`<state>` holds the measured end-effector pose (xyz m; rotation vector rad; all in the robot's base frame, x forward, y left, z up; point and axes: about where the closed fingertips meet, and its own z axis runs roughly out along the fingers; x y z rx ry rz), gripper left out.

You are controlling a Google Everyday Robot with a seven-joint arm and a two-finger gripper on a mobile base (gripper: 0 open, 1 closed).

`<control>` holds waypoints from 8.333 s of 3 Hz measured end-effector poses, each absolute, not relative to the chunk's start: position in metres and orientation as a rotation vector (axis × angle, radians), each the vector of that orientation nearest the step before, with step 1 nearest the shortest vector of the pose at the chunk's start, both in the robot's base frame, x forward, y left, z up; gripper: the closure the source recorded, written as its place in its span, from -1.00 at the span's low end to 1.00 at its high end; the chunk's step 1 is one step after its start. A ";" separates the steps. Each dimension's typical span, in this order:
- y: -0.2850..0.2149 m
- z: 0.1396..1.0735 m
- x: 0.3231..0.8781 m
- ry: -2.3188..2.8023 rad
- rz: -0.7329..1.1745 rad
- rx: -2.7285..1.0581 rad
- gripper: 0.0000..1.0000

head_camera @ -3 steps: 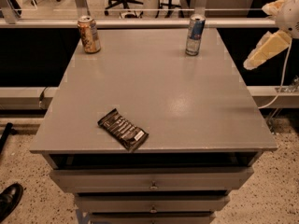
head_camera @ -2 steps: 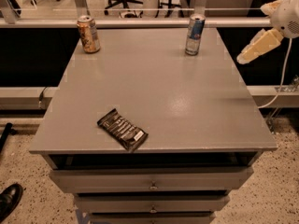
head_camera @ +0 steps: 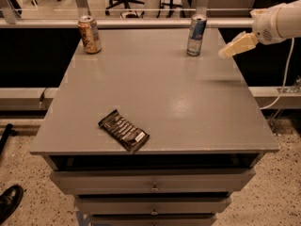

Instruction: Move redbull can near rxbar chocolate

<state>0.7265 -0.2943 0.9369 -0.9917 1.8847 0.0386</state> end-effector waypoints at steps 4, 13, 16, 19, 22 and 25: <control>-0.246 0.912 0.823 1.709 0.273 -0.762 -1.00; -0.164 0.962 0.755 1.580 0.728 -0.849 1.00; -0.078 0.927 0.587 1.476 0.975 -1.193 1.00; 0.007 0.904 0.496 1.361 1.219 -1.327 1.00; 0.018 0.911 0.499 1.285 1.194 -1.391 0.53; 0.017 0.909 0.507 1.273 1.204 -1.397 -0.87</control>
Offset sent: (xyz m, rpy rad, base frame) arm 0.0959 0.0161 -0.0235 0.2008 -0.1622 -0.0550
